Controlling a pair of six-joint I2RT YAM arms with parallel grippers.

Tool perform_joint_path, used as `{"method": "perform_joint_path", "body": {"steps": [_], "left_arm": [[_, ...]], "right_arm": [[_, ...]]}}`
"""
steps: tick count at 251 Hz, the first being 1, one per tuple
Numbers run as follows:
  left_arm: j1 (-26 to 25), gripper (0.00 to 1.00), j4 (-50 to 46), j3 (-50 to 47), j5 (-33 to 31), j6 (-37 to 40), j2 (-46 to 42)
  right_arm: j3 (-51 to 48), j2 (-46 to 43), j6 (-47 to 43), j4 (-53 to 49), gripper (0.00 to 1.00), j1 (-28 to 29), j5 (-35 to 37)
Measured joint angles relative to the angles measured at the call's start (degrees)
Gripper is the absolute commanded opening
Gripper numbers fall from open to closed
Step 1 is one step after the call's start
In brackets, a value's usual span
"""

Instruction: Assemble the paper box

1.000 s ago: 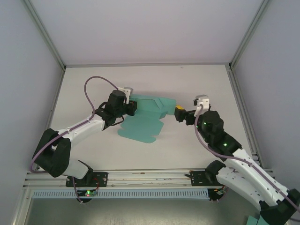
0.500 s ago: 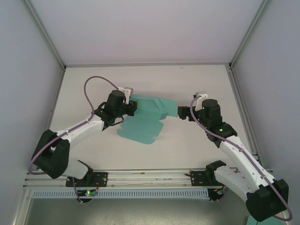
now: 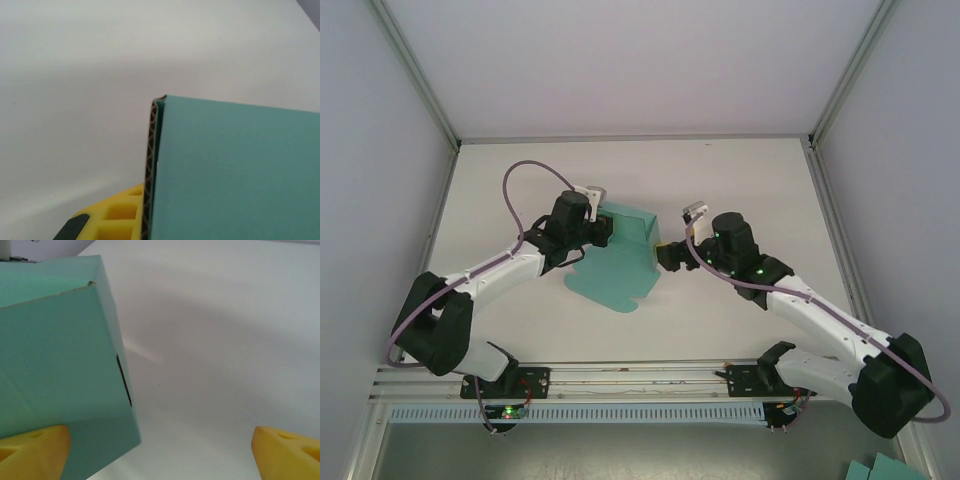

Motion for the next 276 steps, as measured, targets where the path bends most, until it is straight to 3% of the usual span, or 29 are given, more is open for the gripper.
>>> {"method": "perform_joint_path", "body": {"steps": [63, 117, 276], "left_arm": [[0.04, 0.00, -1.44, 0.20, -3.06, -0.70, 0.26], [0.04, 0.00, -3.32, 0.61, -7.41, -1.81, 0.26], [0.02, 0.00, -6.23, 2.25, -10.32, -2.82, 0.48]], "right_arm": [[2.54, 4.50, -0.61, 1.36, 0.90, 1.51, 1.16], [2.03, 2.01, 0.81, 2.43, 0.87, 2.45, 0.44], [0.02, -1.20, 6.60, 5.70, 0.81, 2.56, -4.81]]}}
